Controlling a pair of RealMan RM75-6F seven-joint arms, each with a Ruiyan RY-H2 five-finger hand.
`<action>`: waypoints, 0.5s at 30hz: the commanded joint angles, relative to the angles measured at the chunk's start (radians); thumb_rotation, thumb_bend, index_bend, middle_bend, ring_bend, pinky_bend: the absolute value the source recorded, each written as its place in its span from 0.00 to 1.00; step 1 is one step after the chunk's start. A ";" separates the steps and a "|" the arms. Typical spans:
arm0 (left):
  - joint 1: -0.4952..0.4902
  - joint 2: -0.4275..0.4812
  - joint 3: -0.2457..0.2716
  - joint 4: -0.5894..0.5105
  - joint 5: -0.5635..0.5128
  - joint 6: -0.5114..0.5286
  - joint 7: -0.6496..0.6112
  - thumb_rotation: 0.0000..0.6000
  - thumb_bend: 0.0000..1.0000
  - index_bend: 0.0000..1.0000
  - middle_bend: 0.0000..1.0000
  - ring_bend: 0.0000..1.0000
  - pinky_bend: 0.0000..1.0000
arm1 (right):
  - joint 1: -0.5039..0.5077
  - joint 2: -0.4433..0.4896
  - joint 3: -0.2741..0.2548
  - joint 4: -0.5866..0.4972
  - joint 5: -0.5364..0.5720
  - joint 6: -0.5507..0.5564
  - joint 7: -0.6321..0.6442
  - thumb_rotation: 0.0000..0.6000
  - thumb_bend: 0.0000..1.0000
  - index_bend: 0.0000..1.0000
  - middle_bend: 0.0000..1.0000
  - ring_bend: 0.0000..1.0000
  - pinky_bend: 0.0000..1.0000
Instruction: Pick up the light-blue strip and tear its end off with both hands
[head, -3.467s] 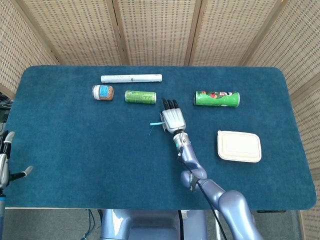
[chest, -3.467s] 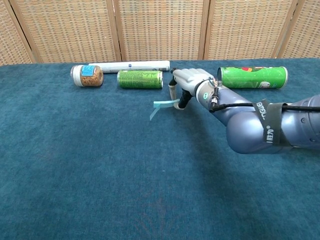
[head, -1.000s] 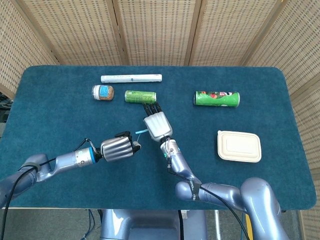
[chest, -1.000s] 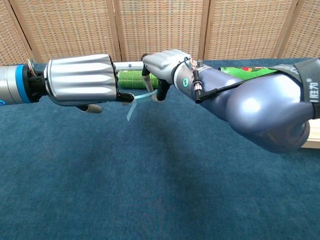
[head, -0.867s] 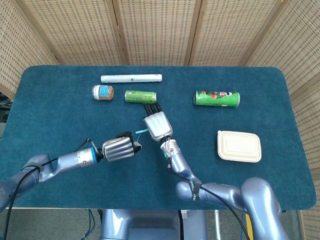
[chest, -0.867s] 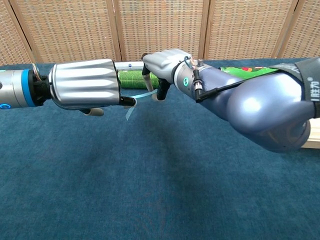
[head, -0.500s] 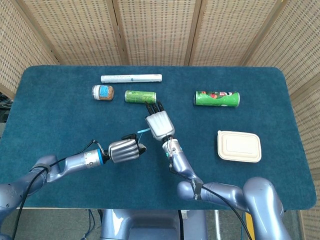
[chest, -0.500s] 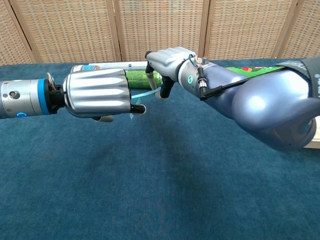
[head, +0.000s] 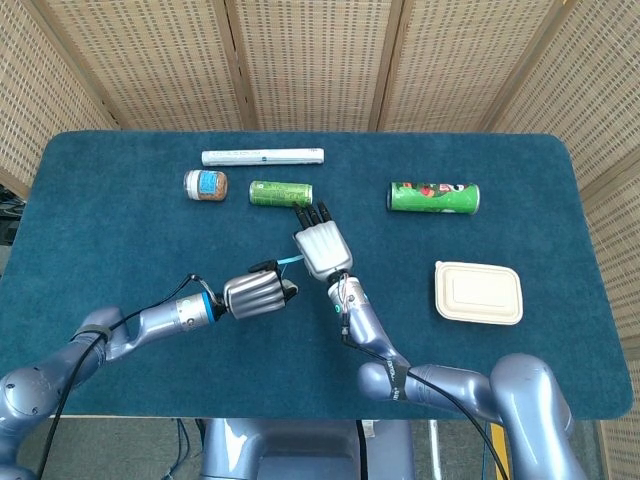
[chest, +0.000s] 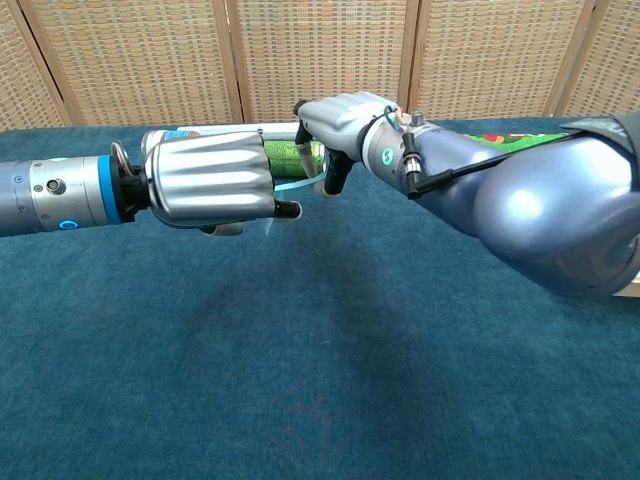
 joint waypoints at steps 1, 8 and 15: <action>-0.004 -0.012 0.003 0.016 -0.006 0.003 -0.007 1.00 0.25 0.47 0.90 0.83 0.82 | 0.000 0.001 -0.001 0.000 0.000 0.001 0.000 1.00 0.67 0.62 0.02 0.00 0.00; -0.015 -0.038 0.009 0.050 -0.021 0.011 -0.026 1.00 0.34 0.52 0.90 0.83 0.82 | 0.000 0.003 -0.001 -0.002 -0.001 0.001 0.004 1.00 0.67 0.62 0.02 0.00 0.00; -0.020 -0.058 0.018 0.076 -0.032 0.017 -0.038 1.00 0.37 0.54 0.90 0.83 0.82 | -0.003 0.006 -0.002 0.002 -0.002 -0.001 0.014 1.00 0.67 0.62 0.02 0.00 0.00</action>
